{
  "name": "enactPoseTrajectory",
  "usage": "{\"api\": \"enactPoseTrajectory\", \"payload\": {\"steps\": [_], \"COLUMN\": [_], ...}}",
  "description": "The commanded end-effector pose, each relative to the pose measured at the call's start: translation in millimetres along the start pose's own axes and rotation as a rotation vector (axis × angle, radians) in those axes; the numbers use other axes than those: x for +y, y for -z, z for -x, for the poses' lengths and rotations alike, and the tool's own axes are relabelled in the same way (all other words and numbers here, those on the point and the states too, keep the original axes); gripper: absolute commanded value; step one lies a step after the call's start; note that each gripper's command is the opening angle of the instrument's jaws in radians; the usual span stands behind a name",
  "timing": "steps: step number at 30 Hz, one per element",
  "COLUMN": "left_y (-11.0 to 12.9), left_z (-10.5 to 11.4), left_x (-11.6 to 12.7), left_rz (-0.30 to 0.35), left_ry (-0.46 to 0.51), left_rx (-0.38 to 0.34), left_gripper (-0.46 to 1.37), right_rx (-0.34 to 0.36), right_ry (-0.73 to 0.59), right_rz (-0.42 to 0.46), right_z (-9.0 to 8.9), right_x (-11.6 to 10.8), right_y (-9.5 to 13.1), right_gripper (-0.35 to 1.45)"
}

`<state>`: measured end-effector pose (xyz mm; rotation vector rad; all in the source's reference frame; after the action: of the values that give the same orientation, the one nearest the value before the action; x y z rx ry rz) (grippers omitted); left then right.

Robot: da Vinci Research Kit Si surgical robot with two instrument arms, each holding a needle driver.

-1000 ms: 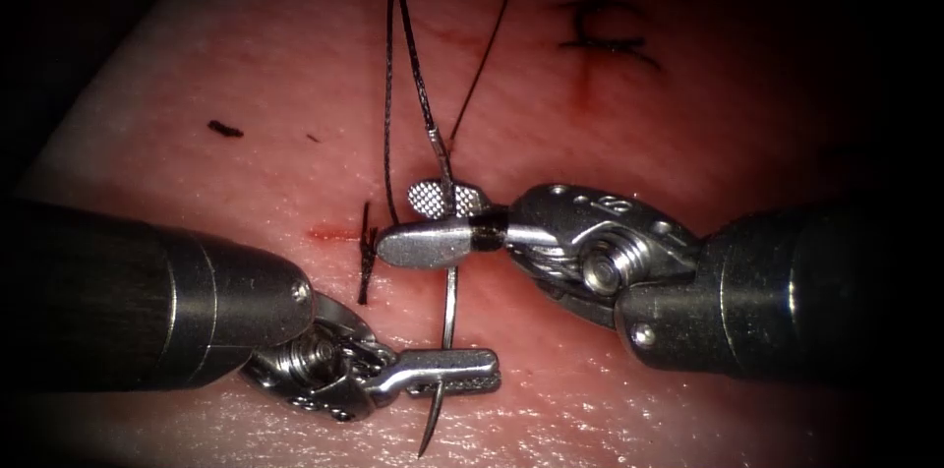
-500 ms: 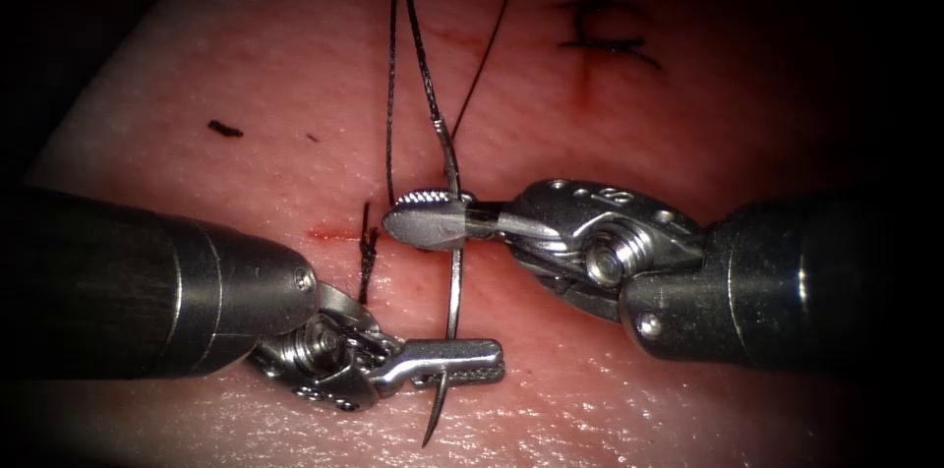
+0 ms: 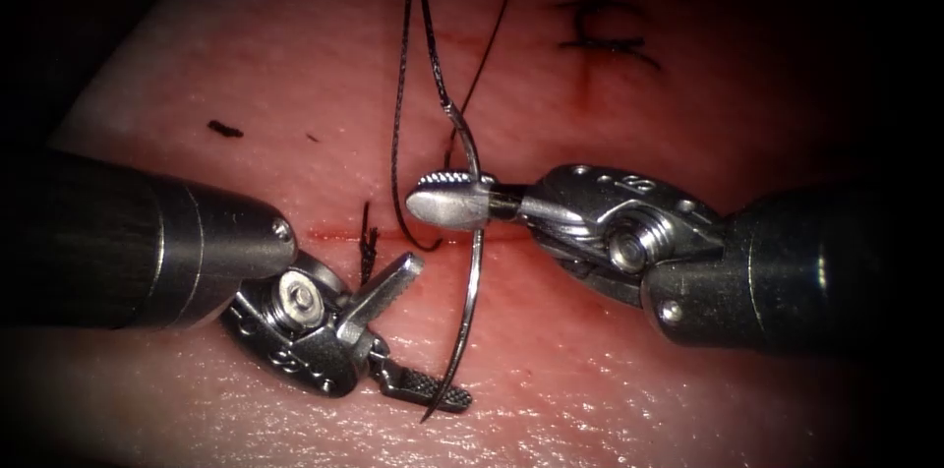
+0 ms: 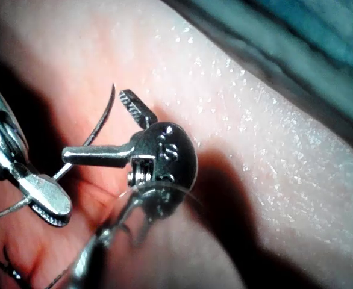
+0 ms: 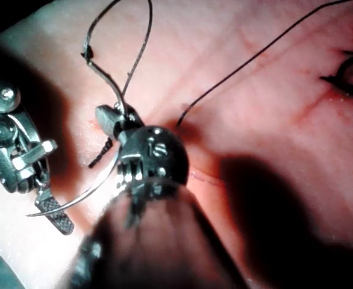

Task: Wound Closure
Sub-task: Insert left hand into wound and widen opening

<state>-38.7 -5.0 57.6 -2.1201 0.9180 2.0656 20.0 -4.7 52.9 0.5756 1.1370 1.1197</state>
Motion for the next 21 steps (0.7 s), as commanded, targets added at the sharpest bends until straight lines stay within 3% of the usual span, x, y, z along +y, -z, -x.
{"api": "enactPoseTrajectory", "payload": {"steps": [1,2,4,5,7,9,12,19,21], "left_y": [0.1,0.2,0.6,0.7,1.1,1.3,1.6,2.1,2.3], "left_z": [0.2,0.4,0.9,1.0,1.6,2.2,3.0,4.6,4.9], "left_x": [0.0,0.0,0.0,0.0,0.1,0.1,0.0,0.0,0.2], "left_rz": [0.004,0.013,0.057,0.062,0.101,0.12,0.138,0.2,0.223], "left_ry": [0.017,0.034,0.088,0.094,0.115,0.129,0.147,0.259,0.32], "left_rx": [-0.001,0.003,-0.003,-0.003,-0.037,-0.08,-0.115,-0.257,-0.335], "left_gripper": [0.84,0.78,0.45,0.42,0.1,-0.05,-0.07,-0.04,-0.35], "right_rx": [0.006,0.018,0.05,0.056,0.078,0.084,0.088,0.094,0.096], "right_ry": [0.009,0.02,0.069,0.069,0.102,0.131,0.134,0.267,0.296], "right_rz": [-0.001,-0.002,0.0,-0.001,-0.002,-0.022,-0.104,-0.169,-0.173], "right_z": [0.1,0.0,-0.5,-0.5,-0.7,-0.9,-0.9,-0.8,-0.7], "right_x": [0.0,0.4,1.5,1.6,2.2,2.6,2.9,2.5,2.3], "right_y": [0.2,0.6,1.8,2.0,2.8,3.5,3.9,3.5,3.4], "right_gripper": [-0.35,-0.35,-0.35,-0.35,-0.35,-0.35,-0.35,-0.35,-0.35]}}
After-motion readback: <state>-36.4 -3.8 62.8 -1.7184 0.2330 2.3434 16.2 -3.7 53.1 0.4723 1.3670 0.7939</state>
